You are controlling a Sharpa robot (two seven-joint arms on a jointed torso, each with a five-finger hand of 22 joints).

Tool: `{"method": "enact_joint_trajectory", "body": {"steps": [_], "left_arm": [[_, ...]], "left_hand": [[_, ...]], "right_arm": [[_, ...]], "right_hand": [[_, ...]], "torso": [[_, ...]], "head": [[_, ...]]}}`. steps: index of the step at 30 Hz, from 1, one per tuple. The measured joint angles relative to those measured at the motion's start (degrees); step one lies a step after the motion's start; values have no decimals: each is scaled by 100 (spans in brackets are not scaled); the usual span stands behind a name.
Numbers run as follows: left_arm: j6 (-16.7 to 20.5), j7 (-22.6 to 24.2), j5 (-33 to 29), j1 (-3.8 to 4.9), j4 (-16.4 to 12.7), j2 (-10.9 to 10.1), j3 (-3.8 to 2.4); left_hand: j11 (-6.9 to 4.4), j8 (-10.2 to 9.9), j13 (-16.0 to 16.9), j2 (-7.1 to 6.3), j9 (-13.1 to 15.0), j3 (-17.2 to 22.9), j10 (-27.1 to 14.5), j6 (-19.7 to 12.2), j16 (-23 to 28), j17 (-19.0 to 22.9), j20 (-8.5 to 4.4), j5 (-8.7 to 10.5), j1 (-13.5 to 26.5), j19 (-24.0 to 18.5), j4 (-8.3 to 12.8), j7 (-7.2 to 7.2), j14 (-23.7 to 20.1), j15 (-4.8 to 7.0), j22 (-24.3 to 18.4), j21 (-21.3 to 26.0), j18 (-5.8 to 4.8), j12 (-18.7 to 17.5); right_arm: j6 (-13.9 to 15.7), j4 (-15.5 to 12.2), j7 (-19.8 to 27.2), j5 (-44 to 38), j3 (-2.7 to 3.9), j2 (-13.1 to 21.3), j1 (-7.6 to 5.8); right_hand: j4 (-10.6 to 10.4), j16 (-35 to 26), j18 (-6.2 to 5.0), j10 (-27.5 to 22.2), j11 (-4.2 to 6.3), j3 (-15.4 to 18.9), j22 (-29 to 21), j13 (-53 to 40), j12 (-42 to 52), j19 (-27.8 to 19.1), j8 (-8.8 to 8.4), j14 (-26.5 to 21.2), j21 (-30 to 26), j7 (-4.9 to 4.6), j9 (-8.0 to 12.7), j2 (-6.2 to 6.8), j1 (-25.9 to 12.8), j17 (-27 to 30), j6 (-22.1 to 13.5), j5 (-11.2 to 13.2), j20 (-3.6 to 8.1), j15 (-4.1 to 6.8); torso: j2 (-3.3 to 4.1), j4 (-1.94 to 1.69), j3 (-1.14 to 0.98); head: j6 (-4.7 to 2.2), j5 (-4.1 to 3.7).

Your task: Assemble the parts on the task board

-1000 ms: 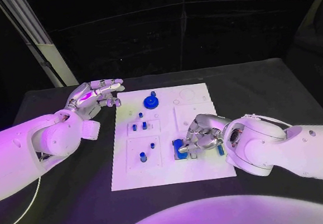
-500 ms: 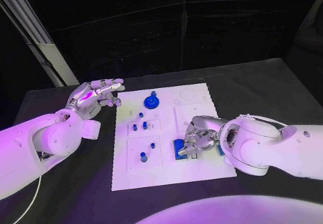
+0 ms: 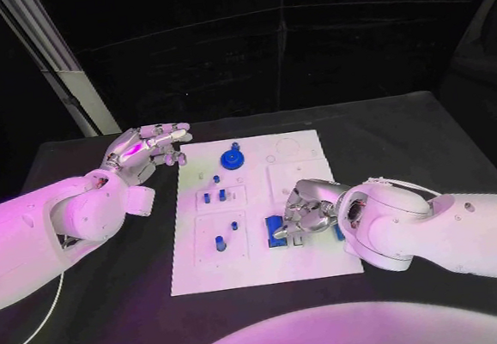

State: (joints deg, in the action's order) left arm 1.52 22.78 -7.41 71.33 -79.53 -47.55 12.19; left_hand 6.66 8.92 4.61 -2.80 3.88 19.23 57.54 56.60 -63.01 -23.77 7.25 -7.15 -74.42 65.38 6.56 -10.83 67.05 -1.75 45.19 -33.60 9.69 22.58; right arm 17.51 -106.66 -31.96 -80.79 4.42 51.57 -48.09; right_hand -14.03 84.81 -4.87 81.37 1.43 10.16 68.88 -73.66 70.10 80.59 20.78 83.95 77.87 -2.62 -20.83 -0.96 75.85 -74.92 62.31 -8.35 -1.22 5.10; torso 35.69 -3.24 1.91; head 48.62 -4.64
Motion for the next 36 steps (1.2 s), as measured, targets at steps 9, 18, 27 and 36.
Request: {"method": "enact_joint_trajectory", "body": {"steps": [9, 18, 27, 36], "left_arm": [[-6, -3, 0, -2, 3, -1, 11], [-6, -3, 0, -4, -14, -21, 25], [-5, 5, 2, -14, -25, -20, 28], [-6, 7, 3, -22, -42, -33, 30]], "left_hand": [[0, 0, 0, 0, 0, 0, 0, 0, 0, -1, 0, 0, 0, 0, 0, 0, 0, 0, 1, 0, 0, 0], [0, 0, 0, 0, 0, 0, 0, 0, 0, -1, 0, 0, 0, 0, 0, 0, 0, 0, 1, 0, 0, 0], [0, 0, 0, 0, 0, 0, 0, -21, 0, 5, 0, 0, 0, 0, 0, -21, -20, -20, -5, 0, -1, 27], [0, 0, 0, 23, 0, -16, 0, -21, 0, 4, 0, 0, -23, 0, 16, -21, -20, -20, -5, 0, -1, 27]], "right_arm": [[271, -241, 368, 213, 2, 492, 0], [396, -310, 578, 428, 18, 1304, -1], [392, -209, 402, 257, 18, 1520, 0], [68, -121, 154, -79, 17, 1450, 2]], "right_hand": [[22, -94, 0, -93, -94, 138, -180, 290, -431, -52, -232, 0, -67, -142, 71, 32, 33, 1, -251, -284, -52, -39], [24, -160, 0, -216, -216, 244, -219, 520, -755, -93, -677, 9, -113, -266, 285, -50, 221, 1, -432, -993, -136, -132], [-142, -261, 0, -288, -185, 457, -272, 807, -1124, -93, -786, 9, -149, -225, 362, 21, 194, 1, -222, -875, -135, -132], [-249, -211, -1, -237, -142, 564, -202, 691, -972, -93, -816, 9, -149, -189, 374, 65, 102, 1, -56, -769, -135, -132]], "torso": [[2, 7, -2], [2, 43, 2], [-4, 96, -4], [-4, 83, 8]], "head": [[-27, -39], [-64, -165], [-74, -260], [-57, -269]]}}
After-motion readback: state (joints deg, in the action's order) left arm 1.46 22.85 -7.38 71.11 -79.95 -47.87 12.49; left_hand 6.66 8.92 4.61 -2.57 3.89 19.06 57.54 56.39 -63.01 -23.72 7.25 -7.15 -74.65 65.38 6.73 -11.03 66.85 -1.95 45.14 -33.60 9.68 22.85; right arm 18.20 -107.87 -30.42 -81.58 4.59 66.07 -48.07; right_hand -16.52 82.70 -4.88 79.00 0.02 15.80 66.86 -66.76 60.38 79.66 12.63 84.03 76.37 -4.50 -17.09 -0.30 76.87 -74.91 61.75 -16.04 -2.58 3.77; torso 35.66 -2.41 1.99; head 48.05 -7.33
